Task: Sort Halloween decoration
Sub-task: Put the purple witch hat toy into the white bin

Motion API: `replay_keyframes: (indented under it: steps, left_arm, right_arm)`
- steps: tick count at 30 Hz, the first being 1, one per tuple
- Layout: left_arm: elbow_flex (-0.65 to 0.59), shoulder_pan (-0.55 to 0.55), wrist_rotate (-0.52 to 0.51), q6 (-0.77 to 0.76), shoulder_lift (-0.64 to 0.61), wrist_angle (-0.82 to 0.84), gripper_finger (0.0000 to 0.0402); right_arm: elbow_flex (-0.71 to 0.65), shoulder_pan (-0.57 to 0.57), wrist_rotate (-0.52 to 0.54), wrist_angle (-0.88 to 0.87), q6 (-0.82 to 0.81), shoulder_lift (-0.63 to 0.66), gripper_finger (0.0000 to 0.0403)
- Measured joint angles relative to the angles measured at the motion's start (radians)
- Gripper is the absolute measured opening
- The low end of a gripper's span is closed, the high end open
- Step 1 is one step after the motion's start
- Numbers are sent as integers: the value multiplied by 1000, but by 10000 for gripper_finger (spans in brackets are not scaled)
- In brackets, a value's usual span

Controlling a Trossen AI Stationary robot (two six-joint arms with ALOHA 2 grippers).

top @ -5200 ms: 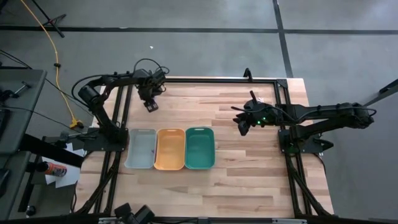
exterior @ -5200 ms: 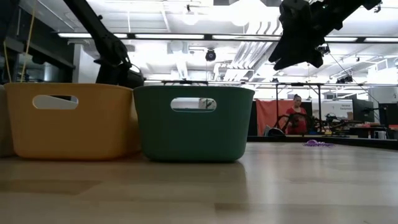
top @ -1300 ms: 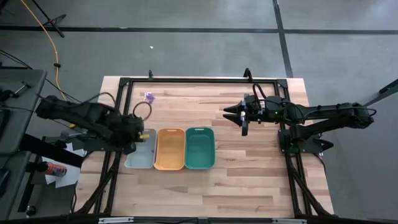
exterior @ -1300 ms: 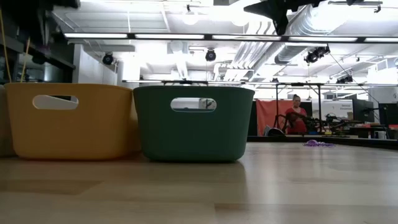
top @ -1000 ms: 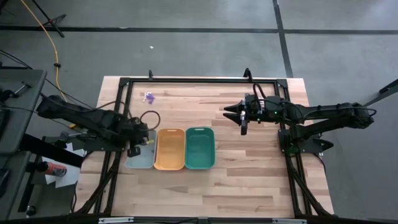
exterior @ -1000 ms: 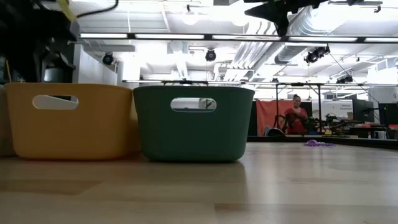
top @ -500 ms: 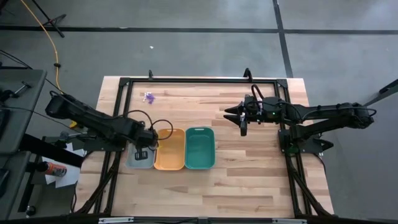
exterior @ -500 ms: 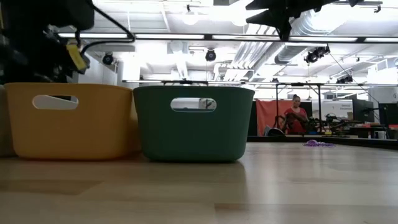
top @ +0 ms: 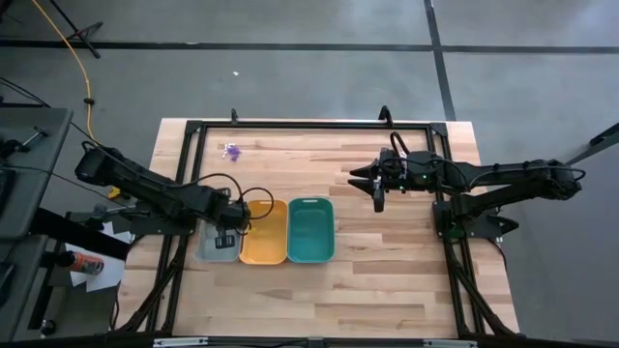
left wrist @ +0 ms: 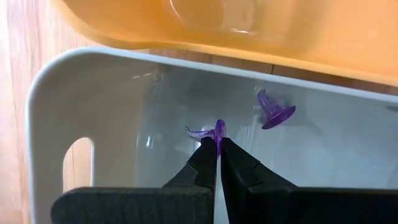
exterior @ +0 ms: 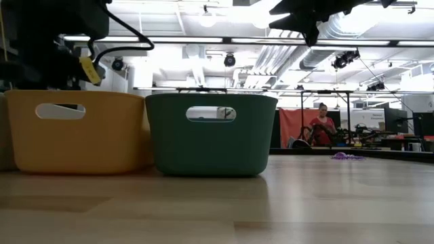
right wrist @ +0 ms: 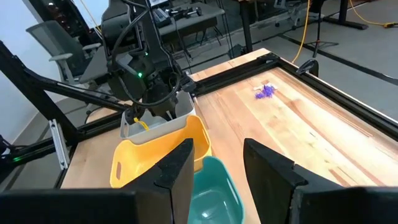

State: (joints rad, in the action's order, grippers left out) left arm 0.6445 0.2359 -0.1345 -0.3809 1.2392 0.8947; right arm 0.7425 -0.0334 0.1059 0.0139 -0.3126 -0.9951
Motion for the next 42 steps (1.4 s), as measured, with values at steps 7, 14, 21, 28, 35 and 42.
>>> replay_keyframes:
  steps: [7, 14, 21, 28, 35, 42]
  left_arm:
    - [0, 0, 41, -1, 0, 1, 27]
    - [6, 0, 85, -32, -3, 23, 98]
    - [199, -33, 50, 20, -55, 196, 152]
    - [434, -124, -256, 91, -168, 57, 160]
    - [364, -323, -208, 264, -262, -440, 159]
    - [128, -469, -87, 262, -268, -861, 159]
  right_arm:
    - [0, 0, 0, -6, 0, 0, 133]
    - [0, 0, 0, -4, 7, 0, 133]
    - [10, 0, 0, -1, 18, 0, 133]
    - [33, 0, 8, -4, 34, 0, 133]
    - [116, -47, 127, -113, 16, 0, 133]
    - [210, -254, 225, -568, -355, 0, 133]
